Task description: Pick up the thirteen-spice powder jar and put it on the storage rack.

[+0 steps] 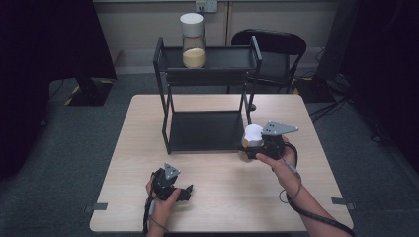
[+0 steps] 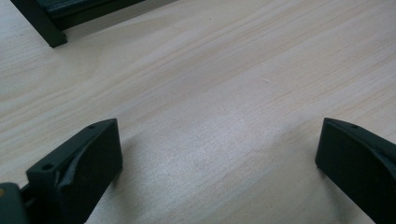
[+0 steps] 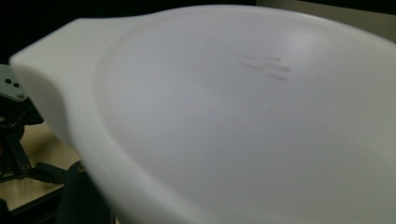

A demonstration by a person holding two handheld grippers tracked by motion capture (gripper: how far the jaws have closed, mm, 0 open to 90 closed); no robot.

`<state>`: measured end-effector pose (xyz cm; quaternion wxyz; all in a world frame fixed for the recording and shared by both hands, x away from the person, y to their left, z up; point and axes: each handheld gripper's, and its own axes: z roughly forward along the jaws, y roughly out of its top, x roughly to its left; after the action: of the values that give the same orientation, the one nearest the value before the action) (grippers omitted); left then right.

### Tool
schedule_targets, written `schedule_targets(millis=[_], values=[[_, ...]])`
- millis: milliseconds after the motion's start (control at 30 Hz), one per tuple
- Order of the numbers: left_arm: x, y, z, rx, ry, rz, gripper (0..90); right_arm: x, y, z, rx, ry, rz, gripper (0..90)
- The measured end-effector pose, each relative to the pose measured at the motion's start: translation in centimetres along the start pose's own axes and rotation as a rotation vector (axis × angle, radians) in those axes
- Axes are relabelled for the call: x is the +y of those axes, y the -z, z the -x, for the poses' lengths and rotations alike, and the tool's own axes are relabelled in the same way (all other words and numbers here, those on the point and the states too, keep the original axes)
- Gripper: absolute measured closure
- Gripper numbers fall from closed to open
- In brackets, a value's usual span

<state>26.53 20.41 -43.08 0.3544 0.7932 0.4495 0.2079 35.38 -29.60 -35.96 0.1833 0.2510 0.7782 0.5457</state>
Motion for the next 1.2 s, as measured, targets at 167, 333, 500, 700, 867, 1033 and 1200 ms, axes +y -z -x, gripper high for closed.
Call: schedule_targets(millis=[167, 333, 500, 700, 867, 1033, 1200], values=[[0.0, 0.0, 0.0, 0.0, 0.0, 0.0, 0.0, 1.6, -0.7, 0.0, 0.011, 0.014, -0.014, 31.0], [0.0, 0.0, 0.0, 0.0, 0.0, -0.001, 0.0, 3.1, -1.2, 0.0, 0.016, 0.032, -0.021, 31.0], [0.0, 0.0, 0.0, 0.0, 0.0, 0.0, 0.0, 4.5, -1.6, 0.2, 0.022, 0.028, -0.017, 31.0], [0.0, 0.0, 0.0, 0.0, 0.0, -0.001, 0.0, 6.5, -2.0, 0.4, 0.023, 0.038, -0.03, 31.0], [0.0, 0.0, 0.0, 0.0, 0.0, 0.0, 0.0, 7.9, -2.3, 0.7, 0.02, 0.037, -0.035, 31.0], [0.0, 0.0, 0.0, 0.0, 0.0, 0.0, 0.0, 9.2, -2.3, 0.9, 0.01, 0.035, -0.027, 31.0], [0.0, 0.0, 0.0, 0.0, 0.001, 0.001, 0.0, 10.6, -2.2, 1.1, -0.001, 0.04, -0.018, 31.0]])
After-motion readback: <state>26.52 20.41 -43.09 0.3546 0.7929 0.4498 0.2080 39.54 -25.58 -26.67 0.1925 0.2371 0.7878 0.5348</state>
